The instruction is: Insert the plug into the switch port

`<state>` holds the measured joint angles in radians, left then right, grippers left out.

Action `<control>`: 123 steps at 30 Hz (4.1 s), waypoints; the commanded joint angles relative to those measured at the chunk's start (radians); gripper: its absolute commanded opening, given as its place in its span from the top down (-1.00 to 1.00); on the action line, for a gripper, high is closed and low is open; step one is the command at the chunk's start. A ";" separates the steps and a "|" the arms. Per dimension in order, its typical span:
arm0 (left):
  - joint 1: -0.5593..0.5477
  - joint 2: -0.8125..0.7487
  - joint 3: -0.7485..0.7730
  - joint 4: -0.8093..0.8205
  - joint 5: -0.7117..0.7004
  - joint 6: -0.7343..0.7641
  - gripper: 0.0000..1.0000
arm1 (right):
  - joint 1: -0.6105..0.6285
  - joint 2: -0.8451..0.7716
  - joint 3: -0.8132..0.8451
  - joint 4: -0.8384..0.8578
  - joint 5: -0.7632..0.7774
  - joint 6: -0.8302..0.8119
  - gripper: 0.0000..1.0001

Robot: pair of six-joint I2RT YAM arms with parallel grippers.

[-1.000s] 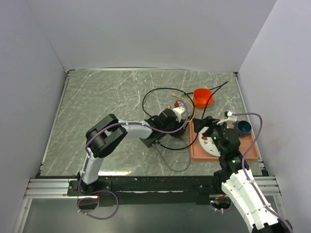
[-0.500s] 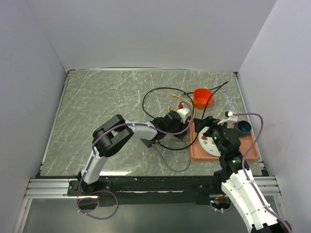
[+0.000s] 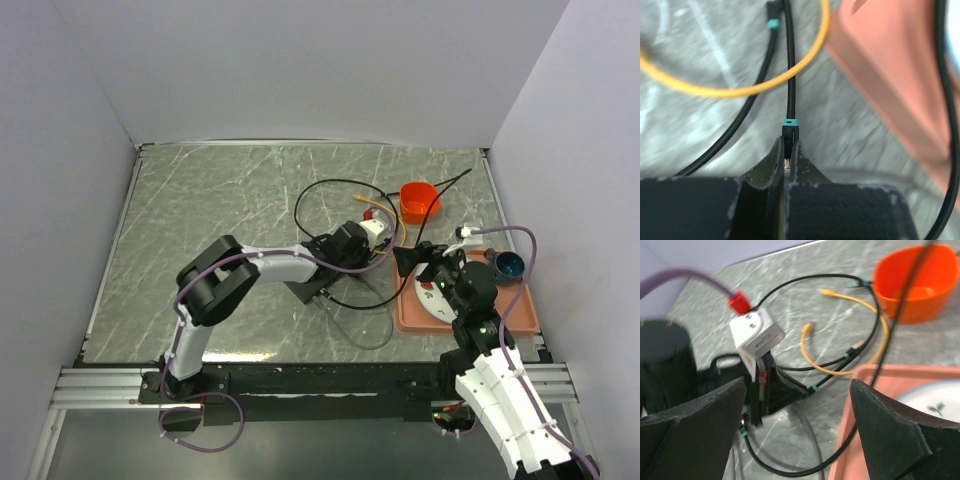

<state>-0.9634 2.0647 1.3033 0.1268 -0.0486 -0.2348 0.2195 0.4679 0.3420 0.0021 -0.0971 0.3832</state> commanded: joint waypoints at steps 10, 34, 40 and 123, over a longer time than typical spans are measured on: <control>0.049 -0.382 -0.216 -0.135 0.001 0.224 0.99 | -0.005 0.219 0.117 0.260 -0.510 -0.136 -0.82; -0.049 -0.818 -0.457 0.002 0.039 0.384 0.99 | 0.159 0.617 0.298 0.276 -0.932 -0.274 -0.59; -0.051 -0.834 -0.444 -0.013 0.067 0.359 0.99 | 0.193 0.646 0.295 0.259 -0.865 -0.307 -0.58; 0.255 -0.549 -0.334 0.220 0.633 -0.397 0.20 | 0.323 0.472 0.146 0.317 -0.325 -0.293 1.00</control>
<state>-0.7074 1.5055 0.9615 0.2386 0.5625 -0.5903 0.5407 0.9485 0.4843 0.2653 -0.4091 0.0856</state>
